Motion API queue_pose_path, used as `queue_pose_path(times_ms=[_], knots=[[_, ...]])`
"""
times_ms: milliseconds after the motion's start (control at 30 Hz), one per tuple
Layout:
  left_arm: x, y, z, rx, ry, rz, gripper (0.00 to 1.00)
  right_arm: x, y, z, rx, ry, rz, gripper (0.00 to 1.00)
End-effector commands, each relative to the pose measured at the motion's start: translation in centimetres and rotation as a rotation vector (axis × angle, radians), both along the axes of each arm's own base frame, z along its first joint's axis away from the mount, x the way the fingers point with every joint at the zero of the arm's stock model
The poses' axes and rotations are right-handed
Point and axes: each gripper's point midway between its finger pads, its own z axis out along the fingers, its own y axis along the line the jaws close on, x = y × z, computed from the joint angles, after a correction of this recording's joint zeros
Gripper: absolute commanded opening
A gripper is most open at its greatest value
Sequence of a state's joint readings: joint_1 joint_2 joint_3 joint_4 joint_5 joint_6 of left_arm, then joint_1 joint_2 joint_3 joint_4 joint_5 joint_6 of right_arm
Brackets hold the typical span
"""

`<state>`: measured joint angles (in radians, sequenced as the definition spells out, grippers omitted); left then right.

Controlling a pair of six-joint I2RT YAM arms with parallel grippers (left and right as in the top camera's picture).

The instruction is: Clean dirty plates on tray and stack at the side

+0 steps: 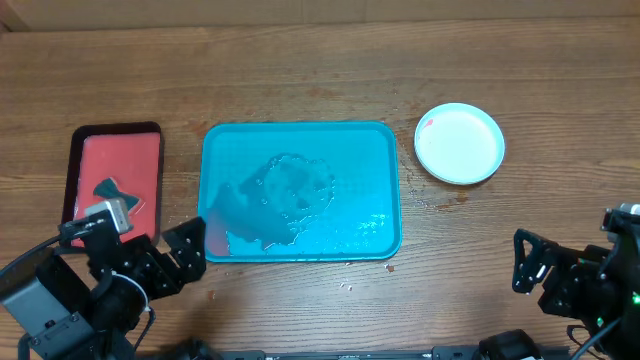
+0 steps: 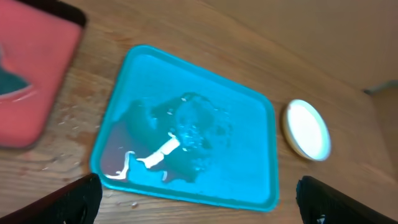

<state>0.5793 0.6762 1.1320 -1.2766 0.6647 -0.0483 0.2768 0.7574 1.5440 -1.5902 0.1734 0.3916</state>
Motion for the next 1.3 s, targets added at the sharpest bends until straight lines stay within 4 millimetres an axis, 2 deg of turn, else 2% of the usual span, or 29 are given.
queue_pose_path(times_ms=[0, 200, 300, 367, 633, 700, 867, 1067, 1267], knots=[[-0.5, -2.4, 2.0, -0.005, -0.085, -0.140, 1.00, 0.3, -0.2, 0.2, -0.010, -0.013, -0.012, 1.00], [-3.0, -4.2, 6.1, 0.138, -0.173, -0.229, 1.00, 0.2, -0.4, 0.2, -0.015, -0.012, -0.017, 1.00], [-5.0, -6.7, 8.5, 0.168, -0.244, -0.345, 1.00, 0.2, -0.4, 0.1, -0.016, -0.009, -0.017, 1.00], [-6.2, -7.4, 9.0, 0.218, -0.254, -0.410, 1.00, 0.2, -0.4, 0.1, -0.016, -0.010, -0.017, 1.00], [-8.5, -7.3, 7.8, 0.346, -0.214, -0.547, 1.00, -0.1, -0.5, -0.3, -0.021, 0.010, -0.017, 1.00], [-8.7, -6.9, 7.7, 0.365, -0.213, -0.535, 1.00, -0.3, -0.5, -0.4, -0.024, 0.018, -0.017, 1.00], [-6.6, -2.9, 8.8, 0.416, -0.201, -0.253, 1.00, 0.2, -0.4, 0.1, -0.015, -0.012, -0.017, 1.00], [-5.7, -2.5, 9.4, 0.414, -0.230, -0.218, 1.00, 0.5, -0.3, 0.4, -0.010, -0.028, -0.018, 1.00], [-5.7, -2.4, 9.3, 0.420, -0.225, -0.209, 1.00, 0.5, -0.3, 0.4, -0.010, -0.027, -0.017, 1.00]])
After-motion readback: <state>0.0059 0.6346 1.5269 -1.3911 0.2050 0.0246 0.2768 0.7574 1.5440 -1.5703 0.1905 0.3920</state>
